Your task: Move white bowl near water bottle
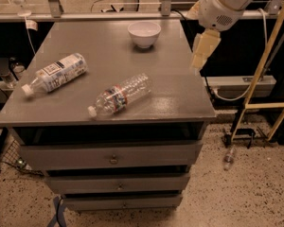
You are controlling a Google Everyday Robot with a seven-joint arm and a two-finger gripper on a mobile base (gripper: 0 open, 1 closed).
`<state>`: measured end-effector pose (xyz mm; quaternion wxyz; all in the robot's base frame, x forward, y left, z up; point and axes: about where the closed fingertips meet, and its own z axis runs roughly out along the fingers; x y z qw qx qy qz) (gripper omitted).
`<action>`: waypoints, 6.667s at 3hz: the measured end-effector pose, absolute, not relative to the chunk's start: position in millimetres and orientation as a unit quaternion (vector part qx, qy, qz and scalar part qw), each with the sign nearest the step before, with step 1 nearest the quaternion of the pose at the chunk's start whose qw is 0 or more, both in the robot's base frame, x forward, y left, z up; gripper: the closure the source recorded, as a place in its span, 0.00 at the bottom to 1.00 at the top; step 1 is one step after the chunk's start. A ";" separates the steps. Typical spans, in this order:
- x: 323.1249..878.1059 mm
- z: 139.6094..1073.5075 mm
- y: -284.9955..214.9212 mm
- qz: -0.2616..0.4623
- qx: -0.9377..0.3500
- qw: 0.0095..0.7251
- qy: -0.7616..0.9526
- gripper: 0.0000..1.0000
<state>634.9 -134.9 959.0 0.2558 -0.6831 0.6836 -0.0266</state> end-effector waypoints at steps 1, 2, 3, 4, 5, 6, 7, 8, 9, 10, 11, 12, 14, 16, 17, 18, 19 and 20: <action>669.7 943.5 -128.9 -0.039 -0.700 0.252 0.667 0.00; 724.2 930.5 -121.6 -0.050 -0.713 0.263 0.648 0.00; 768.6 924.8 -117.6 -0.057 -0.708 0.293 0.640 0.00; 802.1 924.3 -115.8 -0.063 -0.691 0.327 0.641 0.00; 817.9 926.0 -102.9 -0.058 -0.687 0.351 0.634 0.00; 821.9 929.0 -85.9 -0.044 -0.688 0.366 0.625 0.00; 821.4 924.9 -64.3 -0.018 -0.690 0.369 0.622 0.00; 819.2 917.1 -49.7 0.003 -0.691 0.363 0.625 0.00; 819.9 898.9 -38.4 0.013 -0.693 0.336 0.638 0.00; 819.7 881.9 -31.1 0.019 -0.696 0.311 0.647 0.00; 820.1 871.3 -27.4 0.024 -0.695 0.298 0.654 0.17; 820.2 866.2 -27.0 0.030 -0.690 0.292 0.661 0.49; 819.2 873.9 -29.2 0.032 -0.688 0.302 0.659 0.95; 805.7 909.0 -34.3 0.017 -0.714 0.318 0.623 1.00; 791.8 922.8 -37.6 0.017 -0.731 0.316 0.604 1.00; 787.9 919.6 -39.1 0.028 -0.737 0.321 0.594 1.00; 790.0 918.3 -37.3 0.027 -0.737 0.323 0.593 1.00; 784.4 922.0 -52.1 0.023 -0.739 0.320 0.593 1.00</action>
Offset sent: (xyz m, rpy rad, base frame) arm 0.1688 0.0167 -0.0281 -0.0443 -0.1291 0.1242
